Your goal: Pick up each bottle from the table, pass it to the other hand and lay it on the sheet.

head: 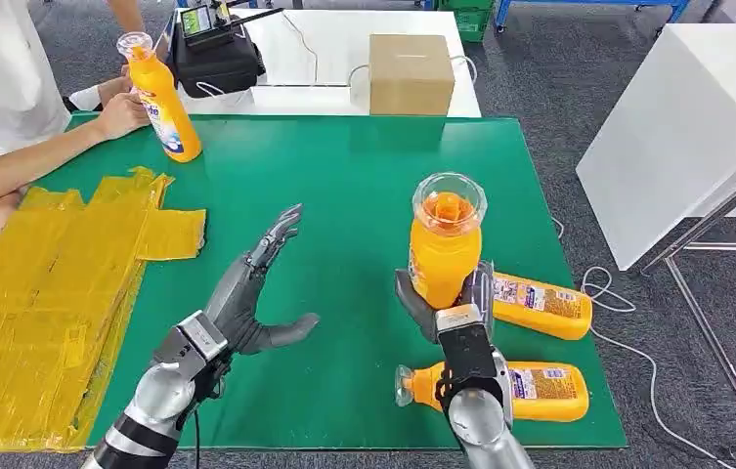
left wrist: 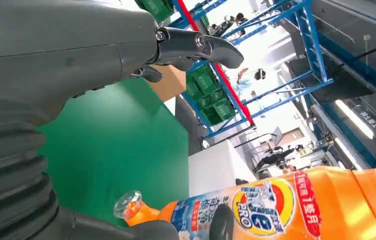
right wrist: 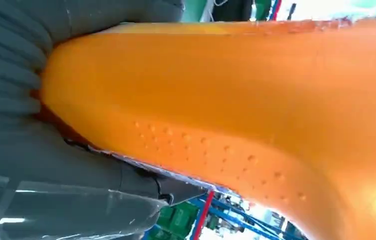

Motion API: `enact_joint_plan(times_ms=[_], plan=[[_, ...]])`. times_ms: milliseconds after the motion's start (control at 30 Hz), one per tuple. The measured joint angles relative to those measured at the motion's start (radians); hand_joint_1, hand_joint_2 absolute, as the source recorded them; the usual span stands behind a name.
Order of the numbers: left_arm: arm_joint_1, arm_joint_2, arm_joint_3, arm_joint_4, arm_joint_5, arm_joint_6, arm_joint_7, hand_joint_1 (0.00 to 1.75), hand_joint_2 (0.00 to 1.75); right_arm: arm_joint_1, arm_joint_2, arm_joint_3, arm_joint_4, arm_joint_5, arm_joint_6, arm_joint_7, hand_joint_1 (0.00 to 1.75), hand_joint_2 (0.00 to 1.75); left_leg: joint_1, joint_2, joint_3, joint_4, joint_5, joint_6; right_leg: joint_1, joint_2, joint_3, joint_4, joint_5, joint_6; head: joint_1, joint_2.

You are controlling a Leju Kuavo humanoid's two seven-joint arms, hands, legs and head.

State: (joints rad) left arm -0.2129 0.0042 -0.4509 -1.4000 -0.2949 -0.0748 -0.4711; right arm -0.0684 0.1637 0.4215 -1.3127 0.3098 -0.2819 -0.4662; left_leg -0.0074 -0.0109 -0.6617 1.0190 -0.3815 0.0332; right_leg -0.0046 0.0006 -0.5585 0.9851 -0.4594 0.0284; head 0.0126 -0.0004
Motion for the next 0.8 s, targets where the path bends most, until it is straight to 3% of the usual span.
enact_joint_plan(times_ms=[300, 567, 800], plan=[[0.0, 0.002, 0.0, 0.0, 0.002, 0.0, 0.0, 0.0, 1.75, 0.015, 0.0, 0.009, -0.012, 0.005, -0.002, 0.0, 1.75, 1.75, -0.001, 0.0, 0.0, 0.0, 0.0, 0.0, -0.001, 0.0, 0.0, 0.0, 0.0, 0.0, 0.0, 0.0], [-0.012, 0.002, 0.001, 0.0, 0.118, -0.085, 0.059, 0.0, 1.75, 0.012, 0.006, 0.111, 0.051, 0.247, -0.11, 0.0, 1.75, 1.75, 0.0, 0.0, 0.0, 0.0, 0.0, 0.0, 0.0, 0.0, 0.0, 0.0, 0.0, 0.0, 0.0, 0.0], [-0.024, 0.003, 0.0, 0.002, 0.219, -0.168, 0.065, 0.0, 1.75, -0.028, 0.01, 0.17, 0.135, 0.271, -0.148, 0.003, 1.75, 1.75, 0.0, 0.0, 0.0, 0.0, 0.0, 0.0, 0.0, 0.0, 0.0, 0.0, 0.0, 0.0, 0.0, 0.0]])
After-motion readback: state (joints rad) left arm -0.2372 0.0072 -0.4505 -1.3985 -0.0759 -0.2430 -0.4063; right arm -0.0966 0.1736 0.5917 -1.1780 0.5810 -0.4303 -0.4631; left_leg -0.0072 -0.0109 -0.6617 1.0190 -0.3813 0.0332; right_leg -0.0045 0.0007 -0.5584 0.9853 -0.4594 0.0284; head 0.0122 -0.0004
